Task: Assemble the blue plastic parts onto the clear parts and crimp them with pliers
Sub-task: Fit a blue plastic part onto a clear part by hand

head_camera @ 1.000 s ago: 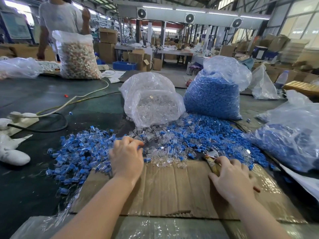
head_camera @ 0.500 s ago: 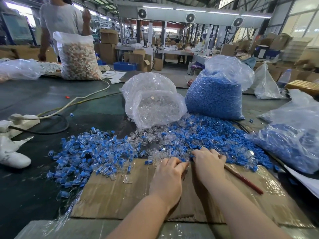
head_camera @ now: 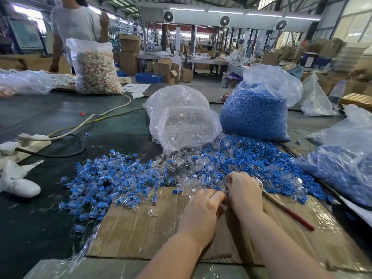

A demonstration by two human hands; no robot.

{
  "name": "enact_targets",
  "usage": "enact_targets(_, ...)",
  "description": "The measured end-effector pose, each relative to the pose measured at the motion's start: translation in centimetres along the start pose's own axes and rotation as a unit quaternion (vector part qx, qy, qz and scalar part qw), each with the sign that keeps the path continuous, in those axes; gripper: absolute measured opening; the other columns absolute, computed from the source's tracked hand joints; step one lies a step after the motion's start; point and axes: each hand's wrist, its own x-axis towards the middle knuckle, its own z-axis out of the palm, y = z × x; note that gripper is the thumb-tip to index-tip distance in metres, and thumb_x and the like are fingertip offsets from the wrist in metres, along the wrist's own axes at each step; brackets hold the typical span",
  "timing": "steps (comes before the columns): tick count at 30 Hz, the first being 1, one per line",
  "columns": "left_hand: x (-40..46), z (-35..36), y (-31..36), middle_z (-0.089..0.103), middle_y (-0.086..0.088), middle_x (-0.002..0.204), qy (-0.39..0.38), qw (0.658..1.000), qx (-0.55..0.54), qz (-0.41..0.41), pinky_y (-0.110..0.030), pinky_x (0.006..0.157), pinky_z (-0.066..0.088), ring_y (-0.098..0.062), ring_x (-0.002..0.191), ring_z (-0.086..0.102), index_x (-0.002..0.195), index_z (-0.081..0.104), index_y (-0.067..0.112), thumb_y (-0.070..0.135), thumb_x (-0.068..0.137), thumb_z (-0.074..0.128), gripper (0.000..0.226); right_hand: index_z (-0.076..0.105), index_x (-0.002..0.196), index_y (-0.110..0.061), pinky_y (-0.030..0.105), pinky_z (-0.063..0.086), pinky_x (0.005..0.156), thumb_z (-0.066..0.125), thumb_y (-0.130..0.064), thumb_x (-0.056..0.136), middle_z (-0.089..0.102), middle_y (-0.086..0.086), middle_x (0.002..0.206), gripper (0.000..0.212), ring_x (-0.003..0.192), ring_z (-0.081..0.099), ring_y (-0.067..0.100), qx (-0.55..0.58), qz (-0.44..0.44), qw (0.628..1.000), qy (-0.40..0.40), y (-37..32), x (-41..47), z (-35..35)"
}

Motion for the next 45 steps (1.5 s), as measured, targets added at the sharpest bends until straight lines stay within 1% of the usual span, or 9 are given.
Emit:
enact_targets(4,0.0,0.1,0.0,0.056,0.006,0.111,0.007,1.000,-0.007,0.001,-0.021,0.092,0.032,-0.010,0.104,0.043,0.111,0.054,0.024,0.018,0.095,0.047,0.018,0.066,0.106,-0.017,0.024,0.036,0.079,0.052,-0.022,0.094,0.062,0.000,0.101,0.019,0.090,0.049,0.014,0.113,0.014,0.993,0.036,0.1,-1.9,-0.5)
enact_targets(8,0.1,0.3,-0.4,0.053,0.006,0.117,0.006,0.999,-0.014,-0.035,-0.021,0.097,0.033,-0.008,0.110,0.041,0.120,0.053,0.022,0.025,0.096,0.046,0.025,0.065,0.092,-0.014,0.022,0.035,0.073,0.059,-0.015,0.090,0.060,-0.003,0.090,0.007,0.082,0.049,0.011,0.228,0.042,0.971,0.061,0.3,-3.6,-0.5)
enact_targets(14,0.4,-0.1,-0.5,0.054,0.007,0.109,0.037,0.994,-0.040,-0.096,-0.012,0.088,0.033,-0.006,0.103,0.045,0.112,0.057,0.021,0.026,0.095,0.050,0.019,0.060,0.083,-0.021,0.008,0.034,0.066,0.062,-0.009,0.087,0.056,-0.010,0.080,0.013,0.074,0.049,-0.001,0.302,0.028,0.948,0.091,0.7,-5.1,0.2)
enact_targets(18,0.3,-0.7,-0.3,0.060,0.009,0.096,0.054,0.987,-0.090,-0.124,-0.023,0.082,0.047,-0.007,0.088,0.054,0.101,0.061,0.022,0.022,0.090,0.058,0.011,0.058,0.082,-0.024,0.008,0.037,0.068,0.062,-0.009,0.087,0.055,-0.015,0.081,0.016,0.079,0.051,-0.004,0.334,0.017,0.938,0.090,0.9,-5.4,0.3)
enact_targets(26,0.0,-1.1,-0.4,0.067,0.004,0.086,0.078,0.964,-0.186,-0.174,-0.031,0.080,0.054,-0.010,0.079,0.063,0.093,0.068,0.020,0.014,0.081,0.070,0.014,0.066,0.087,-0.019,0.001,0.035,0.071,0.063,-0.008,0.087,0.063,-0.006,0.085,0.012,0.081,0.054,-0.004,0.362,0.007,0.929,0.080,1.0,-5.5,0.3)
enact_targets(30,0.0,-1.0,-0.5,0.064,0.006,0.085,0.080,0.966,-0.178,-0.169,-0.025,0.079,0.052,-0.006,0.078,0.060,0.094,0.069,0.022,0.013,0.081,0.070,0.016,0.067,0.086,-0.018,0.008,0.041,0.072,0.063,-0.009,0.087,0.066,-0.006,0.083,0.010,0.080,0.059,0.005,0.373,0.011,0.925,0.068,1.1,-5.5,0.5)
enact_targets(34,0.0,-1.2,-0.5,0.061,0.007,0.078,0.085,0.954,-0.218,-0.187,-0.010,0.070,0.047,-0.002,0.073,0.056,0.092,0.065,0.023,0.007,0.079,0.071,0.021,0.067,0.084,-0.019,0.021,0.047,0.072,0.064,-0.010,0.087,0.066,-0.009,0.078,0.010,0.078,0.060,0.007,0.384,0.021,0.921,0.070,1.0,-5.5,0.4)
enact_targets(38,0.0,-1.3,-0.4,0.061,0.011,0.071,0.087,0.945,-0.241,-0.201,-0.004,0.063,0.042,0.003,0.067,0.055,0.075,0.057,0.030,0.007,0.079,0.071,0.027,0.067,0.084,-0.019,0.019,0.046,0.070,0.066,-0.013,0.085,0.066,-0.008,0.076,0.006,0.075,0.061,0.009,0.396,0.025,0.916,0.055,0.9,-5.5,0.4)
enact_targets(45,0.1,-1.5,-0.7,0.065,0.012,0.070,0.080,0.939,-0.260,-0.210,-0.006,0.065,0.045,0.005,0.067,0.058,0.074,0.061,0.032,0.012,0.085,0.065,0.023,0.062,0.079,-0.024,0.022,0.046,0.070,0.067,-0.021,0.085,0.062,-0.014,0.073,0.008,0.074,0.059,0.007,0.364,0.004,0.930,0.044,0.7,-5.7,0.3)
